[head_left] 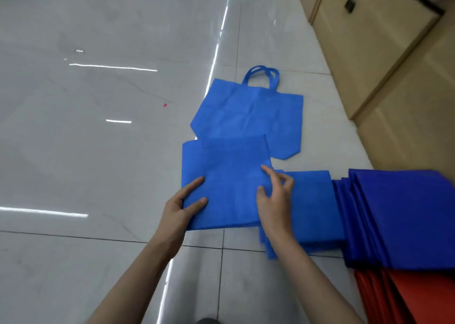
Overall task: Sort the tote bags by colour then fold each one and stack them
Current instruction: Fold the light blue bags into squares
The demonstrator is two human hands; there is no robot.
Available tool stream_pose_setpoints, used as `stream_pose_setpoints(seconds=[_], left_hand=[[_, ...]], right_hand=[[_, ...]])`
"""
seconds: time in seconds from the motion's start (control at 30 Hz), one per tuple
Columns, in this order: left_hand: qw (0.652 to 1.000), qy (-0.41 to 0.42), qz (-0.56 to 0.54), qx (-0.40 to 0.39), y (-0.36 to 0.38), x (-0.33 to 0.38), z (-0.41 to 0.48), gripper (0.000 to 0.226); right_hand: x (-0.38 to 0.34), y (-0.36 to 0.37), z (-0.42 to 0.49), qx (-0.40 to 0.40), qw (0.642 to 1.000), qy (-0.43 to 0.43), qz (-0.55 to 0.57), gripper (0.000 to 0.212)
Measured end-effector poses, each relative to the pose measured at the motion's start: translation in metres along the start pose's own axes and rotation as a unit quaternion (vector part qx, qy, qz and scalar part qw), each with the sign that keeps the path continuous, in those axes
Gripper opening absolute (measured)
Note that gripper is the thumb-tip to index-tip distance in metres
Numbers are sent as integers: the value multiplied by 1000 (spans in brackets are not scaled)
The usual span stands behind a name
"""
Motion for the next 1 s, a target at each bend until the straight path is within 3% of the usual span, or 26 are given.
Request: stream_pose_setpoints(seconds=[0.13,0.23,0.3,0.33,0.4,0.5,0.57,0.63,0.7,0.77,0.83,0.93,1.0], left_hand=[[994,53,72,-66,87,-13,3,38],[978,85,181,-63,129,-42,9,39],[949,94,298,-44,147,-63,12,45],[917,98,383,-39,155,-72,12,49],[853,115,510,-11,162,-82,9,56],[846,145,513,1,161,-95,9,66],[817,99,565,-57,156,-119,13,82],[789,39,604,-106,149,-140,17,82],[800,11,585,-136,147,-146,21,75],[827,37,537,-163,151,-135,21,75],[874,82,448,-170,146,-108,21,66],[916,156,348,-129,119,-59,28,47],[917,183,347,-73,89,-39,41,43]], right_hand=[[33,-71,15,82,986,-1,-145,41],[58,-98,25,83,964,1,-253,42],[76,-106,30,74,943,26,-323,45],[84,-108,31,69,930,33,-360,48],[96,-101,32,35,898,20,-438,54],[118,-75,33,-91,887,2,-453,67],[134,-63,32,-153,886,23,-437,71],[141,-56,32,-164,880,30,-444,69],[139,-53,34,-149,878,35,-454,64],[131,-54,38,-117,883,39,-453,54],[113,-59,45,-38,912,26,-408,43],[60,-59,50,93,940,-121,-304,36],[21,-40,53,102,940,-213,-245,34]])
Point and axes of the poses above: each hand's wrist, its own z-axis towards the middle knuckle, its own y-axis out of the palm, x = y × z, the point moved 8 cm from there along z, towards the middle knuckle, and after that the axes turned 2 degrees about x, right-handed, at the moved point
